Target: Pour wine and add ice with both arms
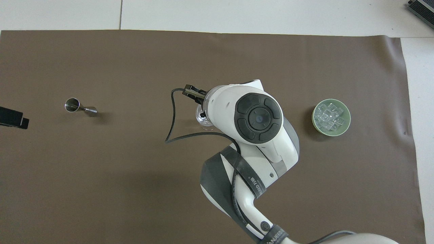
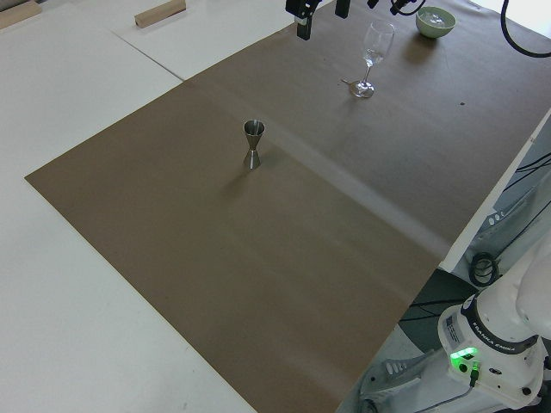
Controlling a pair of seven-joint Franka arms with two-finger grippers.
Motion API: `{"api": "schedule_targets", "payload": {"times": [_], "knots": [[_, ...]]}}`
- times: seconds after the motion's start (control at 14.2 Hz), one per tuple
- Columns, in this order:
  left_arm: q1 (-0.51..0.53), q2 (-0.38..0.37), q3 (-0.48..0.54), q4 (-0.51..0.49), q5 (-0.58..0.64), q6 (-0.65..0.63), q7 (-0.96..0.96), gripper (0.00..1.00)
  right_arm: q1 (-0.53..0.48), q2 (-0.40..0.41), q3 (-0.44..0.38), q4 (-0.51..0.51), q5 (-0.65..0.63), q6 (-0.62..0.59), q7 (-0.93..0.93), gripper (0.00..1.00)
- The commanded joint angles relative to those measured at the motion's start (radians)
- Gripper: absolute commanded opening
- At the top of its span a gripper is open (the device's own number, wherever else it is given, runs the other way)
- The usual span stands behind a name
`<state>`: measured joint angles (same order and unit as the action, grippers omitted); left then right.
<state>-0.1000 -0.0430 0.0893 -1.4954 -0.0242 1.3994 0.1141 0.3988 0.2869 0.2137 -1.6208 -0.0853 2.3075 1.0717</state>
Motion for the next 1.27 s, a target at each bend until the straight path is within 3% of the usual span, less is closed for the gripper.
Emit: {"api": "schedule_targets", "payload": {"times": [0.0,0.42,1.2], "knots": [[-0.006,-0.029,0.004,-0.036,0.020,0.016,0.010,1.00,-0.031,-0.024,-0.005,0.010,-0.069,-0.013,0.011,1.00],[-0.006,-0.029,0.004,-0.036,0.020,0.016,0.010,1.00,-0.182,-0.106,-0.005,0.003,-0.128,-0.115,-0.185,1.00],[-0.004,-0.031,0.004,-0.036,0.020,0.016,0.010,1.00,-0.383,-0.253,-0.005,-0.001,0.025,-0.446,-0.493,1.00]]}}
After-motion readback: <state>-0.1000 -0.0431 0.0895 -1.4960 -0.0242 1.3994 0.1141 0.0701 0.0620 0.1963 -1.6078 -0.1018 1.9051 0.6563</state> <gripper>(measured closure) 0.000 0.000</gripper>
